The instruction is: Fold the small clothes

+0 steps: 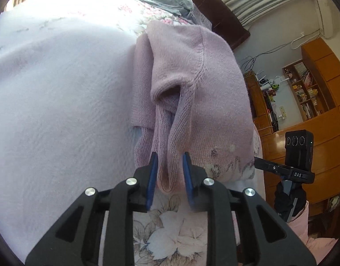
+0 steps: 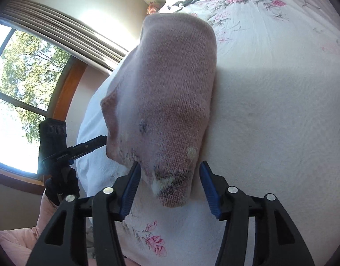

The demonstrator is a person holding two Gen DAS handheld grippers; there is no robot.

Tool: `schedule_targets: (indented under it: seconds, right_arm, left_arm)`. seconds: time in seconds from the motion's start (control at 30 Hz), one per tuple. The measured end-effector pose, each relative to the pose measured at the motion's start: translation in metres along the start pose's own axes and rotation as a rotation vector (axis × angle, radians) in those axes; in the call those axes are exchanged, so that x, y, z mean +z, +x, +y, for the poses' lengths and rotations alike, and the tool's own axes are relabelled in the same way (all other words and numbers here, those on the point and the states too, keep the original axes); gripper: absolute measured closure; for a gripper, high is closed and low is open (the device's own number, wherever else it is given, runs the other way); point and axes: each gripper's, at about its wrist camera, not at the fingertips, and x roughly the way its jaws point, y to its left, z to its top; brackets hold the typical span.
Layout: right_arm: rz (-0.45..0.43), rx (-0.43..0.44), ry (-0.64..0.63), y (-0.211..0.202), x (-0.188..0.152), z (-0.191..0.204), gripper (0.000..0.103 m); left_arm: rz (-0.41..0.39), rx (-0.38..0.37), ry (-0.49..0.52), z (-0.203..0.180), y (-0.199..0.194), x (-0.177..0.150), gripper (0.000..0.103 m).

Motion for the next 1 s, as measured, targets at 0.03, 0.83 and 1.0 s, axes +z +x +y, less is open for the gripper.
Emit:
schedule_targets:
  seconds: [0.03,0.83,1.0]
  right_arm:
    - [-0.024,0.006,0.009,-0.007,0.010,0.001,0.039]
    - [-0.026,-0.077,0.047,0.039,0.081,0.002,0.032]
    - [-0.035,-0.062,0.036,0.026,0.080,0.002,0.033]
  left_arm:
    - [-0.027,-0.008,-0.001,0.000,-0.008,0.010,0.075]
    - [0.022,0.057,-0.121,0.044,0.055,0.091,0.088]
    - [-0.008,-0.018,-0.098,0.035,0.023,0.084,0.056]
